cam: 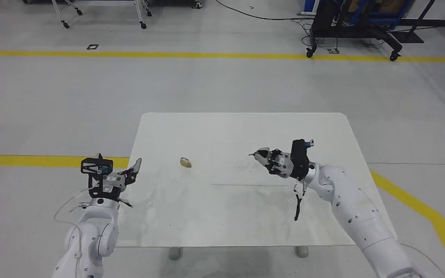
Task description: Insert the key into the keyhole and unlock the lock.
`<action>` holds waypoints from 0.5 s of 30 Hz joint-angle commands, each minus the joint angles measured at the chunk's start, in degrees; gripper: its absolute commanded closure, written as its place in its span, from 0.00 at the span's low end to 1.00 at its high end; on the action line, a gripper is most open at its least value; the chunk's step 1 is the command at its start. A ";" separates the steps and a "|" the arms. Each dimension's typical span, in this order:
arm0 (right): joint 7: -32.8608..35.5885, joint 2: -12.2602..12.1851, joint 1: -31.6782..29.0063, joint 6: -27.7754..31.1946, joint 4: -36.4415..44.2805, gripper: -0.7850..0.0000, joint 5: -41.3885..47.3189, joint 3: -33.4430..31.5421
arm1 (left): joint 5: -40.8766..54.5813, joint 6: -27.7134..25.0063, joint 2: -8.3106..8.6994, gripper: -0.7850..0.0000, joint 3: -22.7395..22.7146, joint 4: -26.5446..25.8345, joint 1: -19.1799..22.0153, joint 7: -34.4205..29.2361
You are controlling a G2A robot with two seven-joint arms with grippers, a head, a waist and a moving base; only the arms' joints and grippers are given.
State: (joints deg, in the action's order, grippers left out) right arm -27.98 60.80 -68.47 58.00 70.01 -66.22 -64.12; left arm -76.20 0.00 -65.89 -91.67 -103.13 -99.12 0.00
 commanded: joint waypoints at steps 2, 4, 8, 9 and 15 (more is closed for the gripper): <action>-1.43 -1.60 -1.31 0.00 0.84 1.00 2.06 0.80 | 0.00 0.00 0.00 0.00 0.00 0.00 0.00 0.00; -1.43 -1.60 -1.31 0.00 0.84 1.00 2.06 0.80 | 0.00 0.00 0.00 0.00 0.00 0.00 0.00 0.00; -1.43 -1.60 -1.31 0.00 0.84 1.00 2.06 0.80 | 0.00 0.00 0.00 0.00 0.00 0.00 0.00 0.00; -1.43 -1.60 -1.31 0.00 0.84 1.00 2.06 0.80 | 0.00 0.00 0.00 0.00 0.00 0.00 0.00 0.00; -1.53 -1.46 -1.72 -0.09 0.60 1.00 3.74 0.97 | 8.73 -6.50 -0.27 0.00 1.10 -1.56 0.00 1.08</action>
State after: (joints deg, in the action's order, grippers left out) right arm -29.42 59.21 -69.83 57.98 70.84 -64.10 -63.30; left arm -74.37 -2.20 -66.01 -91.07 -104.04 -99.17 0.63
